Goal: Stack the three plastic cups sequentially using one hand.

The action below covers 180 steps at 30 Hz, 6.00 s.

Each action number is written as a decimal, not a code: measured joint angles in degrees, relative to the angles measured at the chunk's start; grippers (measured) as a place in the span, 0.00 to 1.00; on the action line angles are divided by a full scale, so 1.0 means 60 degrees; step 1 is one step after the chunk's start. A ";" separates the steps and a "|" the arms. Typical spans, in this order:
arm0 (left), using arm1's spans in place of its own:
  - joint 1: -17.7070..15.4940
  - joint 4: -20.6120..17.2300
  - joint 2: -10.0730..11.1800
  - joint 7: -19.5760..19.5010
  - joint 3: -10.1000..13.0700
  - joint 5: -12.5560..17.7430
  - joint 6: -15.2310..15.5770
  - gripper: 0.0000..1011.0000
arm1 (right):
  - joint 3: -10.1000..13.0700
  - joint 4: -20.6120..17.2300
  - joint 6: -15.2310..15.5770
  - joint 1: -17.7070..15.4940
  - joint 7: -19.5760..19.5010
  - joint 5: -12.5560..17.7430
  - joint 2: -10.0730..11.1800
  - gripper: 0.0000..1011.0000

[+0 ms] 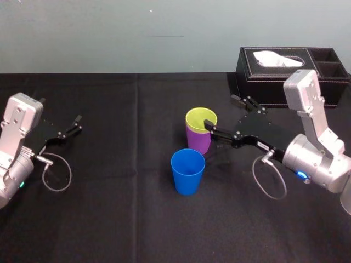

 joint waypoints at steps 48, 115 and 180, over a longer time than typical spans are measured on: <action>-0.0001 0.0000 0.0000 0.0000 0.0000 0.0000 0.0000 1.00 | -0.0647 -0.0183 -0.0487 -0.1215 0.0929 0.0365 0.0885 0.99; 0.0000 0.0000 0.0000 0.0000 0.0000 0.0000 0.0000 1.00 | -0.1867 0.1797 -0.0409 0.0619 0.1577 0.0474 -0.0075 0.76; 0.0000 0.0000 0.0000 0.0000 0.0000 0.0000 0.0000 1.00 | -0.1168 -0.0750 0.2088 0.1068 0.0295 0.1211 0.0863 0.72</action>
